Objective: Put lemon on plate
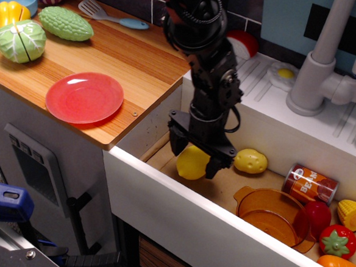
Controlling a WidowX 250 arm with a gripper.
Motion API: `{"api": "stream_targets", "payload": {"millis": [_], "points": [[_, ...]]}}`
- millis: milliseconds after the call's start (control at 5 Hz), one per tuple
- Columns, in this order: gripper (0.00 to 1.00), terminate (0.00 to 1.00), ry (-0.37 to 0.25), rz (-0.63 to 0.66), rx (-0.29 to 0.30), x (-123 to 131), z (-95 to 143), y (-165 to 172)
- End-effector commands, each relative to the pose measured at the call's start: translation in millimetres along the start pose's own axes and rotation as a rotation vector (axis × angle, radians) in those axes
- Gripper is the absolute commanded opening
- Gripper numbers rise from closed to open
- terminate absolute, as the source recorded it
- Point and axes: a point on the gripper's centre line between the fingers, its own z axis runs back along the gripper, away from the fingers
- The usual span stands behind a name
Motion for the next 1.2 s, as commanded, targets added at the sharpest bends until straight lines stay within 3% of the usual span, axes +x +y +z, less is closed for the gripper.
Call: {"api": "stream_targets", "payload": {"millis": [0,200,400,600,1000], "points": [[1.0,0.0,-0.061,0.004,0.0,19.7,-1.0,0.5],[1.0,0.0,-0.055,0.011,-0.043,19.7,0.2,-0.6],[0.0,0.0,-0.028,0.033,-0.033,19.4,-0.8,0.1],[0.0,0.0,-0.006,0.035,-0.01,18.6,-2.1,0.9],[0.0,0.0,0.047,0.022,0.114,31.2,93.6,38.4]]}}
